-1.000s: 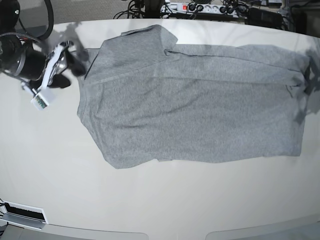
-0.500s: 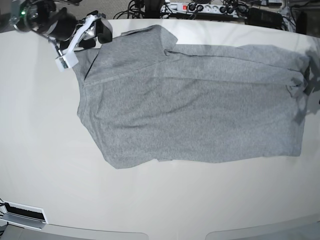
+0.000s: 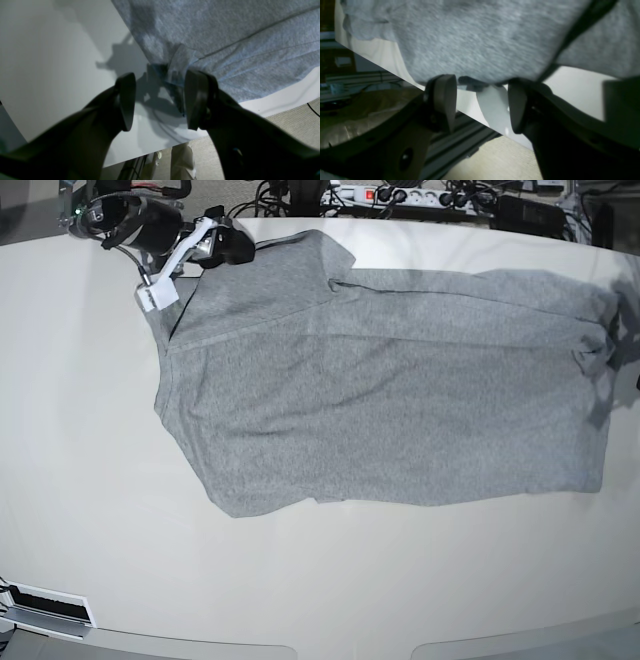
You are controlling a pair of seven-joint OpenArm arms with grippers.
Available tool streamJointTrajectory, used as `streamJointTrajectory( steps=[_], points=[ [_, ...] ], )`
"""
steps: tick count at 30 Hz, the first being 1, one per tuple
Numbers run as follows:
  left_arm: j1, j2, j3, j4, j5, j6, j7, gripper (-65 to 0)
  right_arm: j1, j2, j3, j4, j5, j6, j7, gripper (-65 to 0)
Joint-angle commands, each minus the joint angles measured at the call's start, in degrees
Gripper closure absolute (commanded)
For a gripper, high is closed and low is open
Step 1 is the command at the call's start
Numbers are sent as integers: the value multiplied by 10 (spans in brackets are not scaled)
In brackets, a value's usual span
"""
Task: Layout the t-shirt on the table in an organized manner, then fold the t-shirt properly
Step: 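Release the shoulder and move the right gripper along the collar edge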
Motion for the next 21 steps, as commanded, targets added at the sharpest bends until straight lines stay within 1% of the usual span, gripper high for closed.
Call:
streamJointTrajectory(
  steps=[1, 6, 7, 8, 10, 11, 13, 15, 17, 18, 19, 21],
  points=[
    [-7, -19, -8, 5, -6, 1, -6, -321, 6, -5, 1, 6, 4, 3, 0, -345],
    [-7, -19, -8, 5, -18, 1, -6, -321, 19, -13, 1, 6, 0, 3, -4, -338],
    [-7, -19, -8, 5, -18, 1, -6, -321, 20, -12, 1, 6, 0, 3, -4, -301],
    [-7, -19, -8, 5, -17, 1, -5, -321, 25, -12, 1, 6, 0, 3, -6, -234],
    [-7, -19, -8, 5, -16, 0, -3, -321, 32, -12, 1, 6, 9, 3, -41, -67],
    [-7, -19, -8, 5, -16, 0, -3, -321, 37, -12, 1, 6, 26, 3, -69, -3],
    [-7, -19, -8, 5, -16, 0, -3, -321, 46, -12, 1, 8, 80, 3, -129, 0],
    [-7, -19, -8, 5, -16, 1, -4, -321, 50, -12, 1, 16, 155, 3, -185, 0],
    [-7, -19, -8, 5, -16, 1, -3, -321, 50, -12, 1, 37, 221, 3, -222, 0],
    [-7, -19, -8, 5, -16, 1, -3, -321, 50, -12, 1, 51, 242, 3, -233, 0],
    [-7, -19, -8, 5, -16, 1, -2, -321, 52, -12, 1, 65, 247, 3, -237, 0],
    [-7, -19, -8, 5, -16, 0, -1, -321, 61, -12, 1, 89, 237, 3, -235, 0]
  ],
)
